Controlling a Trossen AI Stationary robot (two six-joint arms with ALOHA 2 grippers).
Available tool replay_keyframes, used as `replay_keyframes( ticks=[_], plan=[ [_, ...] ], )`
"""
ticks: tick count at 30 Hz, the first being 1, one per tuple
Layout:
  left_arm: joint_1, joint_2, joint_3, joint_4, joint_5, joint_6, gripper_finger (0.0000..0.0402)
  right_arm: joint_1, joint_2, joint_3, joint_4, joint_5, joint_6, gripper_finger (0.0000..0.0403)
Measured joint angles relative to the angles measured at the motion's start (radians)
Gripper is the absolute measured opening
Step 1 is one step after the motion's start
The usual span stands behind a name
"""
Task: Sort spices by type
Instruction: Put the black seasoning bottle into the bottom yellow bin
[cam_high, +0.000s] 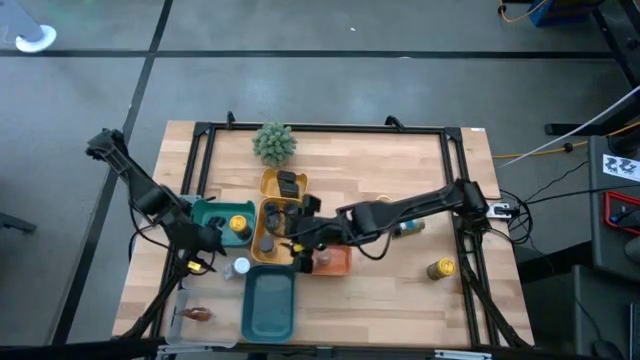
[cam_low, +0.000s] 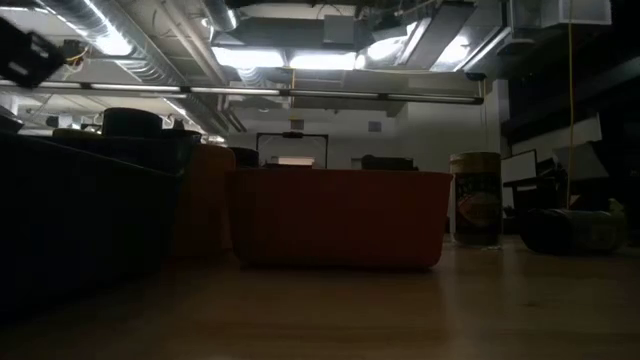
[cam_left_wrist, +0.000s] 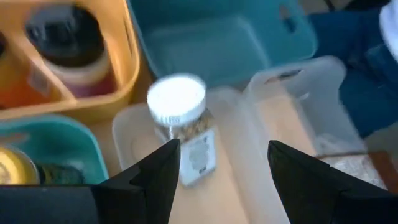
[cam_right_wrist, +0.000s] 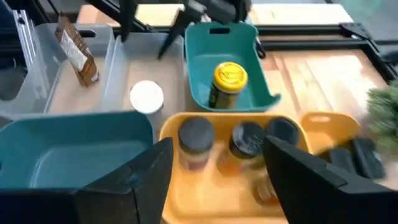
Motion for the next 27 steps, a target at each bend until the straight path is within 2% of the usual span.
replay_keyframes(
  ticks=[4, 12, 21, 23, 27],
  plan=[
    [0.001, -0.033, 0.017, 0.019, -0.062, 0.058, 0.0226, 0.000, -0.041, 0.033, -0.116, -0.001, 0.008, 0.0248],
    [0.001, -0.049, 0.020, 0.063, -0.310, 0.167, 0.0226, 0.001, -0.114, 0.035, -0.341, -0.002, 0.046, 0.0248],
    [0.002, -0.049, 0.020, 0.096, -0.393, 0.199, 0.0226, 0.001, -0.175, 0.035, -0.618, 0.002, 0.125, 0.0248],
    [0.002, -0.049, 0.020, 0.096, -0.401, 0.178, 0.0226, 0.009, -0.200, 0.031, -0.664, 0.044, 0.141, 0.0248],
    [0.002, -0.049, 0.020, 0.097, -0.425, 0.148, 0.0226, 0.052, -0.265, -0.023, -0.727, 0.213, 0.198, 0.0248]
  ],
)
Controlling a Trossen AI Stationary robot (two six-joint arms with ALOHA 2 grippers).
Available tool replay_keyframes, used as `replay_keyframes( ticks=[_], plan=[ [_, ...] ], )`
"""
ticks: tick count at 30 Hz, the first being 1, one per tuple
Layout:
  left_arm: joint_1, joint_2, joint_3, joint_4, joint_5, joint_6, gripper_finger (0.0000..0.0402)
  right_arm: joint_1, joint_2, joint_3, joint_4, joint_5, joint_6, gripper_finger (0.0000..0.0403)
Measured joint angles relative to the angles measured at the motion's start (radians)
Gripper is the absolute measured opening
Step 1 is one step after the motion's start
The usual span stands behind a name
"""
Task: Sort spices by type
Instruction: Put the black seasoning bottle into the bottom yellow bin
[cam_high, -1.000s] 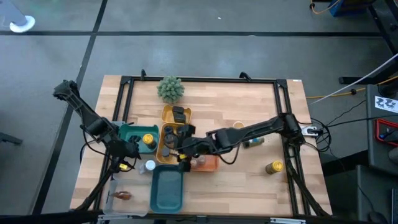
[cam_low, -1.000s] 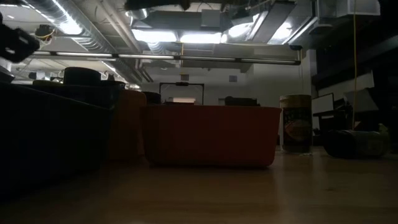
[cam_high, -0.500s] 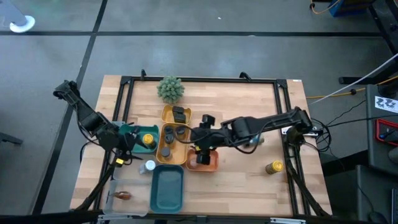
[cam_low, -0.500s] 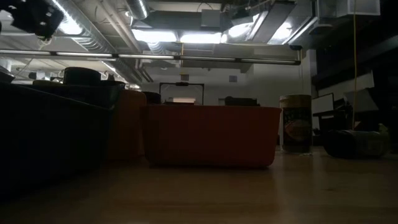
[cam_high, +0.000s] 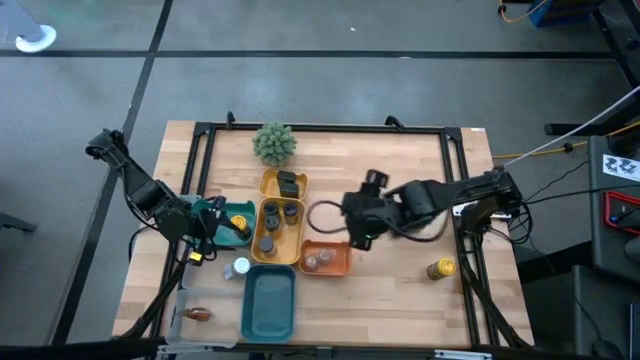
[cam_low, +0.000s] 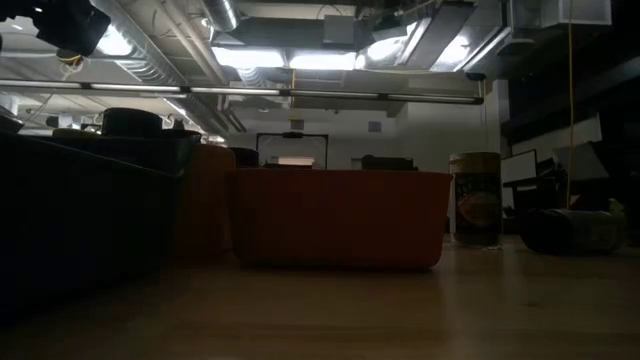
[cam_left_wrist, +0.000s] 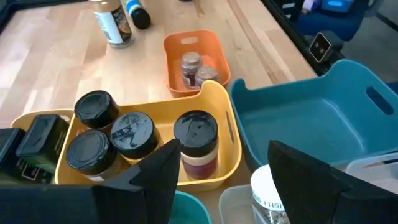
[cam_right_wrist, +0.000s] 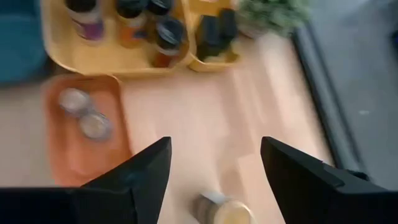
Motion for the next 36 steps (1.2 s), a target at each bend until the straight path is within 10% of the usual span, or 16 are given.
replay_keyframes(
  ticks=[8, 15, 36],
  plan=[
    [0.036, 0.000, 0.000, 0.002, -0.010, -0.002, 0.0226, 0.131, -0.233, -0.344, 0.005, 0.220, 0.357, 0.0248],
    [0.095, 0.000, 0.000, 0.001, -0.011, 0.001, 0.0226, 0.170, -0.348, -0.673, 0.071, 0.161, 0.666, 0.0248],
    [0.163, 0.000, -0.001, 0.001, -0.004, 0.010, 0.0226, -0.027, -0.324, -0.949, 0.113, -0.293, 0.317, 0.0248]
  ],
)
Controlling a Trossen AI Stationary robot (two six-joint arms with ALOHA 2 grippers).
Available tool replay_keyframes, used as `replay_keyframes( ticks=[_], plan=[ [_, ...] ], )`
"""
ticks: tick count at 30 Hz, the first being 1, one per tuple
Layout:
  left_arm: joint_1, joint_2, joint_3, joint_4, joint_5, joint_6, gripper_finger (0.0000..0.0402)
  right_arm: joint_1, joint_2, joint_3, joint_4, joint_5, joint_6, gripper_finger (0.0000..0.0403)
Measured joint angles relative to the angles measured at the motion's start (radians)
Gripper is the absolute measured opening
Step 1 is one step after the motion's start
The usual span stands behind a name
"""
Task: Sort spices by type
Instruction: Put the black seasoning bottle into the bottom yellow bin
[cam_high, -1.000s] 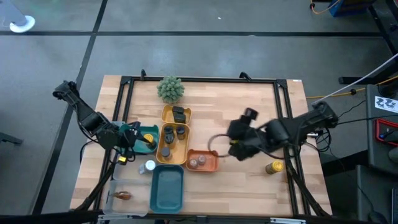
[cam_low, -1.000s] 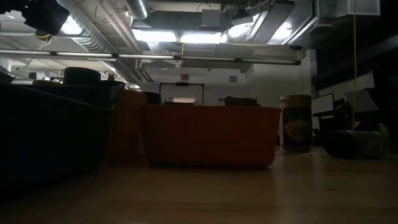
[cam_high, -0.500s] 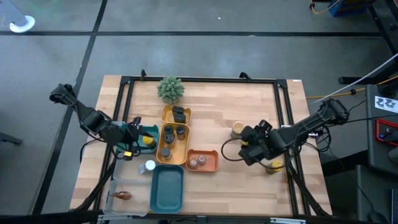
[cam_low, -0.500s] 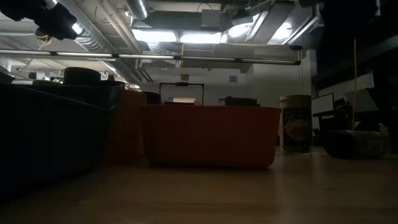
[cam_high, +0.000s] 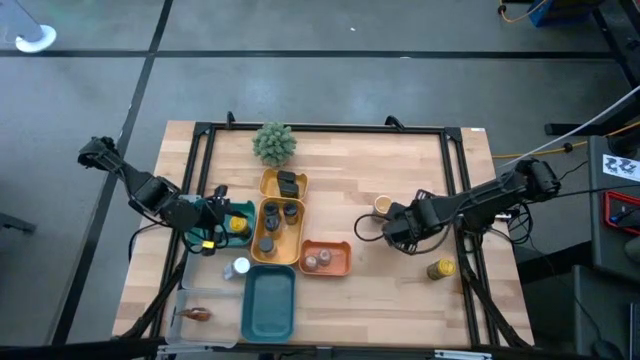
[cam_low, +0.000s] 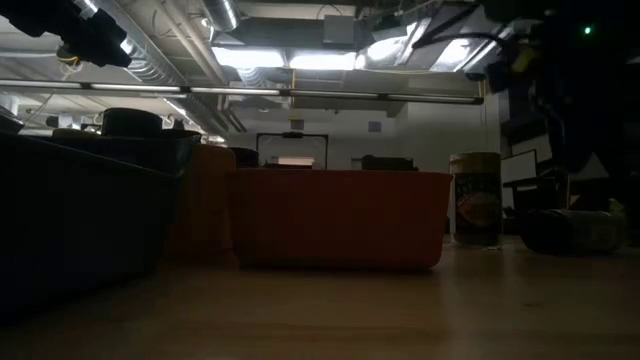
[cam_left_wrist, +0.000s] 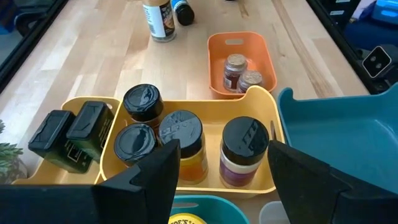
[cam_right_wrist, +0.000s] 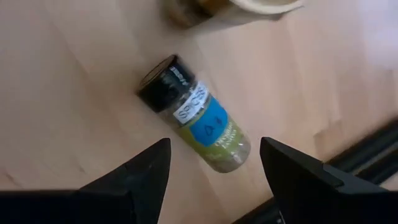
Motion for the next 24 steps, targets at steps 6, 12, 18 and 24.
replay_keyframes(
  ticks=[6, 12, 18, 24],
  plan=[
    [0.000, 0.000, 0.000, 0.000, 0.001, 0.000, 0.0226, -0.049, 0.000, -0.065, 0.077, -0.088, -0.124, 0.0248],
    [-0.001, 0.000, 0.000, 0.000, 0.002, 0.000, 0.0226, -0.099, 0.001, -0.132, 0.110, -0.090, -0.182, 0.0248],
    [-0.001, 0.000, 0.000, 0.000, 0.002, 0.000, 0.0226, -0.141, 0.001, -0.170, 0.179, -0.113, -0.288, 0.0248],
    [-0.001, 0.000, 0.000, 0.000, 0.002, 0.000, 0.0226, -0.182, 0.001, -0.216, 0.279, -0.147, -0.384, 0.0248]
  ],
)
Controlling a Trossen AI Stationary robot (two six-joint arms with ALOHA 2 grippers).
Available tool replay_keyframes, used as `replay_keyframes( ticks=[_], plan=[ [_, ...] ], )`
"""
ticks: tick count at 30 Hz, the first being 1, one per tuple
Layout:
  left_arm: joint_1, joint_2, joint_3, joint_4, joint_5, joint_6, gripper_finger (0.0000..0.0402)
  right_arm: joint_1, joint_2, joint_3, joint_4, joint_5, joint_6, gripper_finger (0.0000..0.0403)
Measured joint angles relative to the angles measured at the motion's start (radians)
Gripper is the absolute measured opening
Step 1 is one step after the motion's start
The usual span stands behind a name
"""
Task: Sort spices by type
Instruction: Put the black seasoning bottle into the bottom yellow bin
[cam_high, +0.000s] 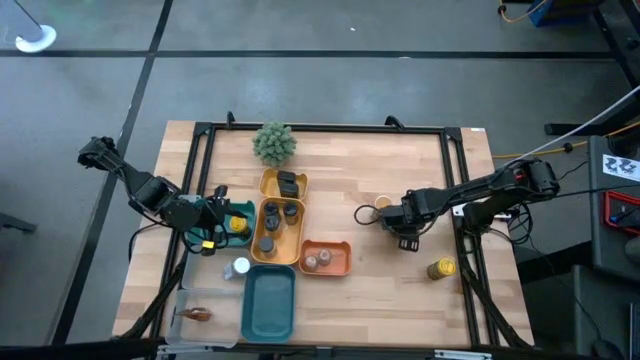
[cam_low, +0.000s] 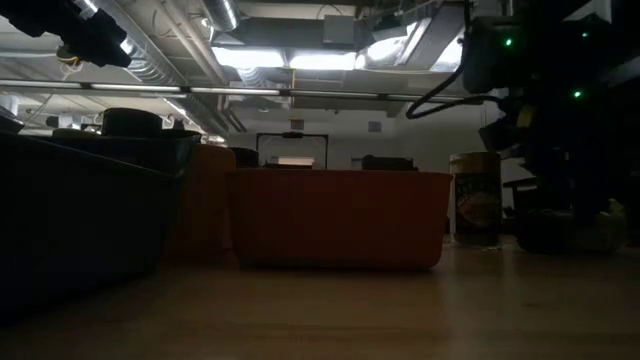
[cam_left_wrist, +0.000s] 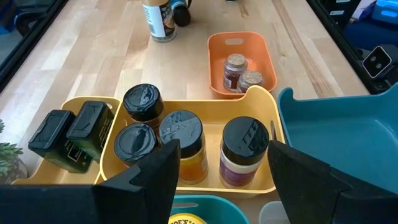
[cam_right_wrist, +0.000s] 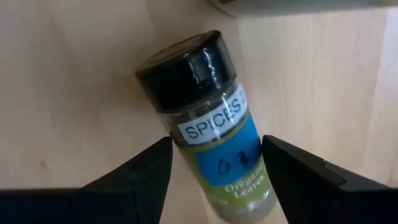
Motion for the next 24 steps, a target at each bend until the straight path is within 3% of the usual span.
replay_keyframes(
  ticks=[24],
  plan=[
    [0.000, 0.000, 0.000, 0.000, 0.000, -0.011, 0.0226, -0.027, 0.009, -0.035, 0.197, -0.086, 0.041, 0.0248]
  ],
)
